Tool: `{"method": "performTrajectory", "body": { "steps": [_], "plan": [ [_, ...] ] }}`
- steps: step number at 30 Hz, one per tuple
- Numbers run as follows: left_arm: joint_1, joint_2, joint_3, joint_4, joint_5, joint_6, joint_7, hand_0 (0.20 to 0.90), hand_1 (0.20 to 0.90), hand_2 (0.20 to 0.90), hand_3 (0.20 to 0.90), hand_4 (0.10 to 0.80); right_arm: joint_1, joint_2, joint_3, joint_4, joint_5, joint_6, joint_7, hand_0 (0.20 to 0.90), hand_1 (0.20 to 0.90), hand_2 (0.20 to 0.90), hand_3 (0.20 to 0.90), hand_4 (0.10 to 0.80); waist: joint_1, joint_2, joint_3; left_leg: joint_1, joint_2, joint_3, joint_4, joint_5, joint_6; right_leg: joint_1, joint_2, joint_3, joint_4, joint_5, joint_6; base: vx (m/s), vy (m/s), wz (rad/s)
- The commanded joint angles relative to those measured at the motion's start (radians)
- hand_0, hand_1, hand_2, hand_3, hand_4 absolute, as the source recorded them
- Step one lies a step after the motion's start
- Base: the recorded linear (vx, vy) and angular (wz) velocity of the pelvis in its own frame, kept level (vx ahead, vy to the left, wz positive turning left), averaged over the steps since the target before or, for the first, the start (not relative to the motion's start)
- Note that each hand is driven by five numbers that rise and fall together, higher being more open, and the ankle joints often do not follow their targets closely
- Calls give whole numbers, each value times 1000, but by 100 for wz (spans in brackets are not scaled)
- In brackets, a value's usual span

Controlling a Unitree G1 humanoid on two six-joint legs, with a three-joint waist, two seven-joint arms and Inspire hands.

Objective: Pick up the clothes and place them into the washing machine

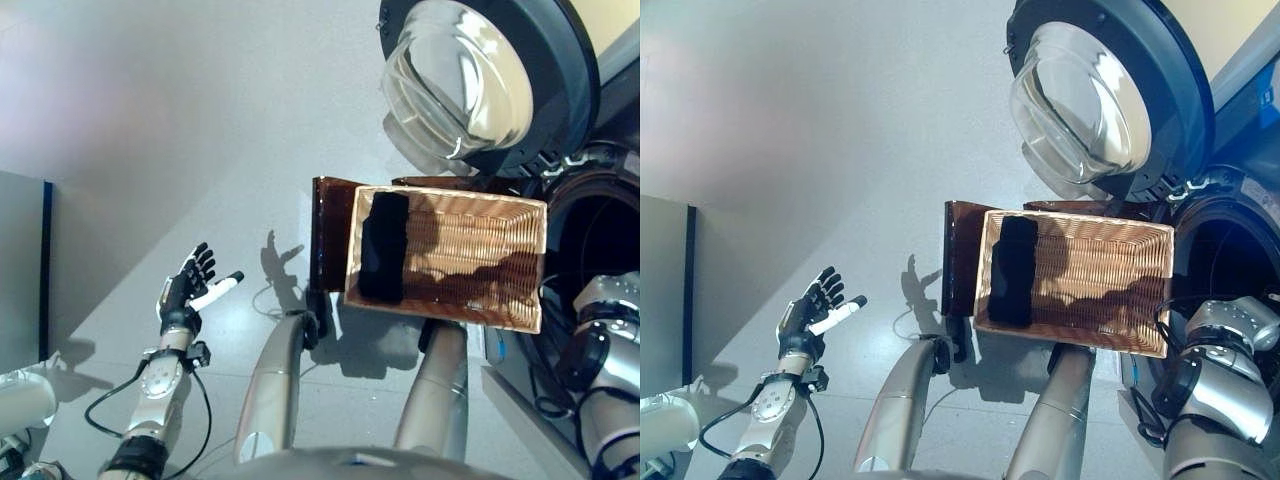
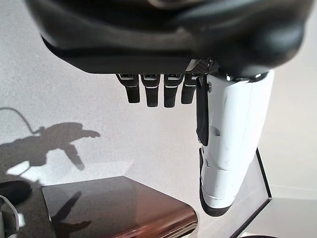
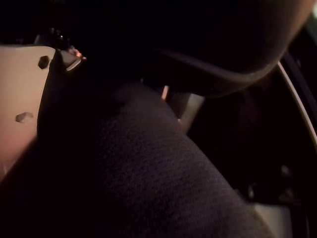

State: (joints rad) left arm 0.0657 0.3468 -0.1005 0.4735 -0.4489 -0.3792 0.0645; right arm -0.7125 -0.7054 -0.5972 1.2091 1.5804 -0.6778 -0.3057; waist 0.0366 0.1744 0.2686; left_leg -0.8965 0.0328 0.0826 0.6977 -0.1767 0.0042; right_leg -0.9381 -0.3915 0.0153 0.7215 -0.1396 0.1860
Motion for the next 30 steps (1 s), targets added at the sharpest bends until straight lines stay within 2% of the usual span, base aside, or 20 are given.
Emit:
{"method": "performTrajectory", "body": {
  "steps": [1, 9, 11, 13, 16, 20, 24, 26, 27, 28, 29, 30],
  "plan": [
    [29, 74, 62, -43, -20, -81, 30, 900, 900, 900, 900, 800, 38, -154, 44, 40, -56, -69, 26, 900, 900, 900, 900, 800, -33, 1, -56, 79, 20, -26, -44, -37, -46, -3, 27, 34, -14, 93, -40, 0, 0, 0],
    [28, 69, 74, -32, -14, -74, 39, 900, 900, 900, 900, 800, 45, -130, 93, 114, -116, -6, -12, 900, 900, 900, 900, 800, -29, -11, -54, 85, 20, -23, -44, -37, -45, 12, 26, 28, -20, 94, -42, 0, 0, 0],
    [26, 70, 74, -29, -7, -70, 37, 900, 900, 900, 900, 800, 50, -130, 112, 152, -145, 31, -27, 900, 900, 900, 900, 800, -27, -14, -52, 87, 20, -22, -44, -38, -45, 17, 25, 26, -23, 95, -41, 0, 0, 0],
    [28, 69, 76, -36, -7, -66, 29, 900, 900, 900, 900, 800, 43, -128, 184, 189, -221, 114, -27, 900, 900, 900, 900, 800, -21, -20, -45, 89, 22, -21, -46, -35, -44, 23, 24, 24, -29, 98, -42, 0, 0, 0],
    [35, 65, 79, -41, -8, -70, 25, 900, 900, 900, 900, 800, 49, -110, 226, 178, -286, 131, -35, 900, 900, 900, 900, 800, -21, -24, -37, 91, 22, -22, -47, -33, -43, 28, 24, 22, -36, 102, -42, 0, 0, 0],
    [43, 57, 73, -42, -11, -80, 28, 900, 900, 900, 900, 800, 80, -33, 295, 151, -413, 149, -59, 900, 900, 900, 900, 800, -21, -31, -22, 92, 21, -20, -47, -28, -42, 34, 24, 18, -42, 109, -43, 0, 0, 0],
    [42, 48, 76, -44, 3, -100, 42, 900, 900, 900, 900, 800, 128, 49, 444, 93, -687, 189, -119, 900, 900, 900, 900, 800, -26, -40, -7, 89, 21, -18, -46, -22, -39, 35, 26, 18, -49, 118, -46, 0, 0, 0],
    [43, 41, 78, -41, 8, -107, 48, 900, 900, 900, 900, 800, 159, 109, 501, 24, -742, 191, -96, 900, 900, 900, 900, 800, -32, -46, -2, 85, 21, -17, -42, -21, -38, 32, 28, 19, -49, 122, -47, 49, 2, -1],
    [44, 38, 81, -37, 8, -110, 47, 900, 900, 900, 900, 800, 176, 142, 534, -11, -765, 194, -79, 900, 900, 900, 900, 800, -31, -48, -5, 92, 23, -24, -30, -55, -44, 39, 31, 23, -34, 90, -38, 98, -6, -2],
    [48, 36, 88, -35, 9, -112, 48, 900, 900, 900, 900, 800, 196, 161, 559, -54, -798, 198, -73, 900, 900, 900, 900, 800, -32, -52, -3, 90, 25, -25, -27, -55, -43, 40, 33, 22, -35, 91, -39, 0, 0, 0],
    [49, 34, 92, -35, 8, -112, 48, 900, 900, 900, 900, 800, 219, 177, 602, -122, -860, 204, -68, 900, 900, 900, 900, 800, -36, -58, 4, 80, 24, -17, -38, -18, -38, 35, 31, 17, -57, 129, -49, -9, 4, -5],
    [55, 32, 96, -34, 11, -111, 45, 900, 900, 900, 900, 800, 242, 192, 655, -183, -924, 218, -60, 900, 900, 900, 900, 800, -35, -62, -1, 91, 28, -24, -30, -51, -43, 44, 35, 20, -43, 98, -40, -112, 13, -5]
  ]
}}
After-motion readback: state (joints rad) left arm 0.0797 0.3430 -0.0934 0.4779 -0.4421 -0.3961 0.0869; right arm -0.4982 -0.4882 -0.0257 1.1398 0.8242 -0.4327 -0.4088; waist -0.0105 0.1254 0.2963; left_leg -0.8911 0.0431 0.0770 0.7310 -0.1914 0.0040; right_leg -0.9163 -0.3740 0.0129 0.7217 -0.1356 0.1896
